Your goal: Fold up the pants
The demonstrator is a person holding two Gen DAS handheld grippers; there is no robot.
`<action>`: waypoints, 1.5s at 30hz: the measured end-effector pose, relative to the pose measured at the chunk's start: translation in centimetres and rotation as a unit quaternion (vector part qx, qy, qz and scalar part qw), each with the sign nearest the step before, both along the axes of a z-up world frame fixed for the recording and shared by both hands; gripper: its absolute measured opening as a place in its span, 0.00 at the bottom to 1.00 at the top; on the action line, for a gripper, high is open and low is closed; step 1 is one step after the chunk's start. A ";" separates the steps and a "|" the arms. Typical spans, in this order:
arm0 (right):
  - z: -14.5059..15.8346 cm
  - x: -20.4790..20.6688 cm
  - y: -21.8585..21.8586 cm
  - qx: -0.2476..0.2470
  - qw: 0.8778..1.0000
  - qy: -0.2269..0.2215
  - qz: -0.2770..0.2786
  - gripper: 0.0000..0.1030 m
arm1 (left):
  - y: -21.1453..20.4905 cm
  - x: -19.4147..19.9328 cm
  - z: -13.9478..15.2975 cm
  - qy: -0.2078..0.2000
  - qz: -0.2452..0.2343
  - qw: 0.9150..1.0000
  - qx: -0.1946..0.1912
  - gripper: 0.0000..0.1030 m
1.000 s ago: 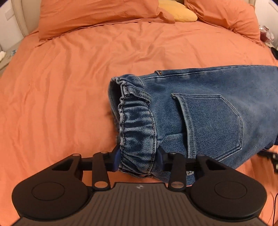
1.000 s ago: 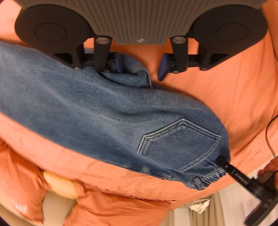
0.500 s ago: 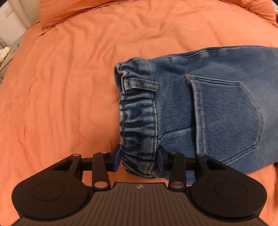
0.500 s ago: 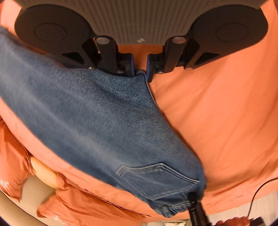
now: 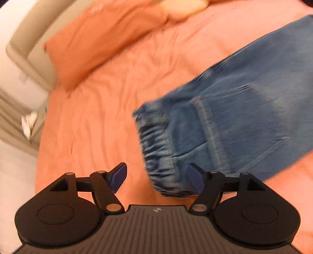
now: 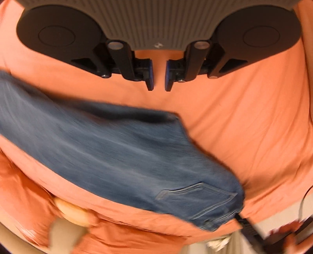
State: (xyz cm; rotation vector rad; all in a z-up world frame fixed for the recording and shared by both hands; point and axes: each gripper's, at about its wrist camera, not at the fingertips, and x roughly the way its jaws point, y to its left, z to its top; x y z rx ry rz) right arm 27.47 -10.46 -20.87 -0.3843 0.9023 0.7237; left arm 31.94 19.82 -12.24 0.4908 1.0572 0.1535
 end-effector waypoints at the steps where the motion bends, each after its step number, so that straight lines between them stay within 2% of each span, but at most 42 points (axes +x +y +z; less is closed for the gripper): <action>1: 0.3 0.1 -1.1 -0.002 1.000 0.001 -0.009 0.05 | -1.3 -0.7 1.0 -0.006 -0.014 1.000 -0.008 0.79; 5: 1.8 1.1 -5.3 -0.019 0.999 -0.009 -0.048 0.06 | -7.1 -2.3 3.9 -0.016 -0.080 0.996 -0.040 0.78; 8: 2.4 2.9 -8.8 -0.031 0.995 -0.020 -0.088 0.08 | -12.3 -3.1 4.3 -0.009 -0.147 0.988 -0.047 0.78; 12: 3.2 3.8 -13.8 -0.060 0.990 -0.037 -0.119 0.12 | -18.7 -4.0 1.7 0.001 -0.232 0.971 -0.055 0.79; 15: 3.7 4.2 -16.5 -0.087 0.988 -0.042 -0.120 0.14 | -21.9 -3.6 -1.4 0.028 -0.265 0.962 -0.051 0.79; 19: 3.6 5.1 -19.9 -0.122 0.984 -0.050 -0.117 0.16 | -24.2 -2.6 -5.8 0.061 -0.270 0.960 -0.042 0.79; 22: 3.2 6.1 -22.7 -0.149 0.980 -0.072 -0.110 0.16 | -25.5 -2.0 -8.3 0.080 -0.269 0.959 -0.038 0.79; 24: 2.8 7.3 -24.4 -0.177 0.975 -0.092 -0.097 0.16 | -26.5 -1.5 -9.7 0.096 -0.260 0.961 -0.020 0.79; 27: 1.9 9.2 -26.9 -0.248 0.956 -0.140 -0.064 0.16 | -27.4 0.1 -11.7 0.129 -0.252 0.959 0.004 0.77; 29: 1.4 11.1 -28.6 -0.285 0.942 -0.170 -0.047 0.15 | -27.7 1.0 -12.6 0.151 -0.246 0.957 0.011 0.70; 30: 1.3 12.2 -29.5 -0.290 0.940 -0.177 -0.046 0.15 | -27.9 1.3 -12.7 0.160 -0.247 0.956 0.014 0.69; 33: 1.4 16.3 -32.0 -0.276 0.942 -0.182 -0.058 0.15 | -28.3 2.2 -13.1 0.181 -0.253 0.950 0.026 0.50; 35: 1.0 19.1 -33.0 -0.278 0.940 -0.190 -0.059 0.18 | -28.2 3.1 -13.5 0.194 -0.251 0.948 0.038 0.28; 37: 0.3 21.7 -33.6 -0.292 0.935 -0.195 -0.051 0.24 | -27.9 4.3 -13.8 0.216 -0.247 0.944 0.029 0.28; 40: -1.2 25.1 -34.2 -0.311 0.929 -0.199 -0.031 0.24 | -28.1 5.7 -14.2 0.241 -0.247 0.938 0.036 0.28; 43: -2.1 27.4 -34.3 -0.313 0.928 -0.203 -0.014 0.24 | -28.6 6.2 -14.7 0.253 -0.259 0.931 0.051 0.28; 45: -2.4 28.6 -34.4 -0.305 0.929 -0.208 -0.018 0.24 | -28.7 6.2 -14.6 0.261 -0.256 0.930 0.041 0.28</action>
